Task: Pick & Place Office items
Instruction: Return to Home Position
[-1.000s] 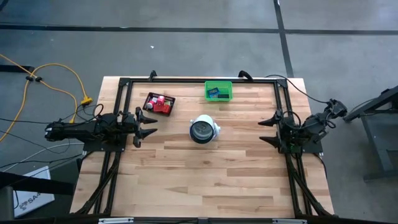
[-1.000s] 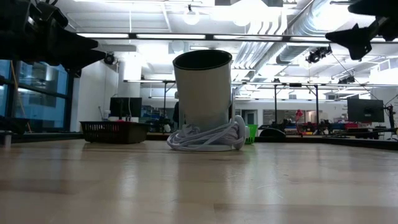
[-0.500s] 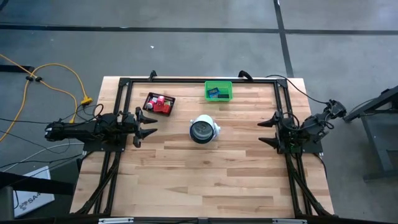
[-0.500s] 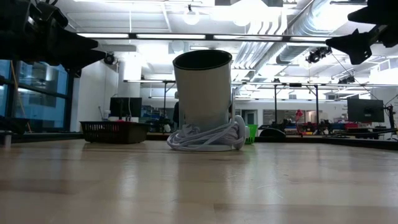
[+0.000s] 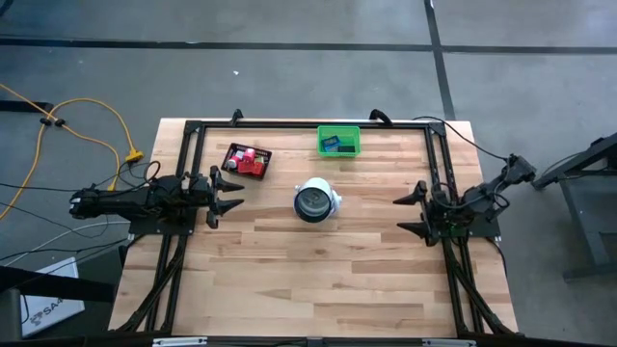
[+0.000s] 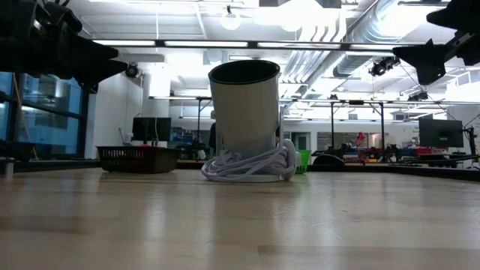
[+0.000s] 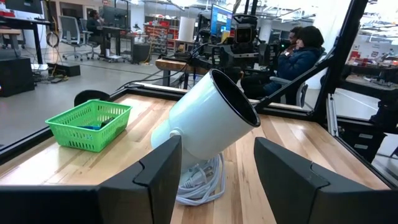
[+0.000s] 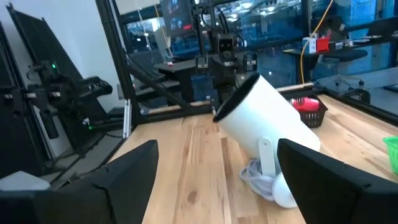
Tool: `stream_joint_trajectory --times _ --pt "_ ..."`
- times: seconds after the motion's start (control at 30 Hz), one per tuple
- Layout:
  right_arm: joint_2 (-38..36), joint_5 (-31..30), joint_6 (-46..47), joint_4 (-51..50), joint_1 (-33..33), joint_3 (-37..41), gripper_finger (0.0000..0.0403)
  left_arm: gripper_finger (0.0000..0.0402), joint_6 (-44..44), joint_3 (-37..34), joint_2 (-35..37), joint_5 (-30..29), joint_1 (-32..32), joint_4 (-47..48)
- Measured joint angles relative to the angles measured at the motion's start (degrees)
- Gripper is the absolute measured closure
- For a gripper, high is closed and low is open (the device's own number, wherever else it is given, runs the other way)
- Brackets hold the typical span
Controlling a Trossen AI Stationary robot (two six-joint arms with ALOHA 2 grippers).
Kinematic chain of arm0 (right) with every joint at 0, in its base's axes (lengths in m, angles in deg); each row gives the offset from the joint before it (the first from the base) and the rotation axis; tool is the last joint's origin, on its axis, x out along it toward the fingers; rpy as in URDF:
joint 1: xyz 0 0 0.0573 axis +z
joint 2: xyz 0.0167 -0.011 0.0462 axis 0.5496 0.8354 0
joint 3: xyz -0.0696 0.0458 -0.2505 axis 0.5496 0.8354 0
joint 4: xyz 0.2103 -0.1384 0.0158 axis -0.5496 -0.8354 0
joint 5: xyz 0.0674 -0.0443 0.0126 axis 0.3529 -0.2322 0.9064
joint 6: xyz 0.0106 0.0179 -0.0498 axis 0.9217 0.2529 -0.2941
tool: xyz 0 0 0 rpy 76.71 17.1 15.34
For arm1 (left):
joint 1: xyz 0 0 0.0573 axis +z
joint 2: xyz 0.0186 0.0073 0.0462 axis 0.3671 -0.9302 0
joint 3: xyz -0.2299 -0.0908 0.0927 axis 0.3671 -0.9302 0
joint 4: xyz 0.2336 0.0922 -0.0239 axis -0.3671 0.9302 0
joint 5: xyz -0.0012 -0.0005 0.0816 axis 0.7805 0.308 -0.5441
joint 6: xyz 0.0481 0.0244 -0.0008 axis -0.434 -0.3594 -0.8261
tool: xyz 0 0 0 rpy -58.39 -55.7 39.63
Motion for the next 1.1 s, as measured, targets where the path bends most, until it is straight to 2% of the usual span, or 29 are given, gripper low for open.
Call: stream_joint_trajectory --times 0.37,0.67,0.8,1.1 --pt "0.0 3.8 -3.3 4.4 -0.9 3.3 0.0086 0.0206 0.0 0.0 0.0 0.0 0.0 0.0" --pt "0.0 19.8 -4.1 2.8 -7.9 3.4 0.0086 0.0206 0.0 0.0 0.0 0.0 0.0 0.0" --pt "0.0 24.4 -3.7 1.7 -11.2 3.4 0.0086 0.0206 0.0 0.0 0.0 0.0 0.0 0.0" --pt "0.7 24.3 -1.6 1.6 -18.8 3.4 0.0086 0.0206 0.0 0.0 0.0 0.0 0.0 0.0"
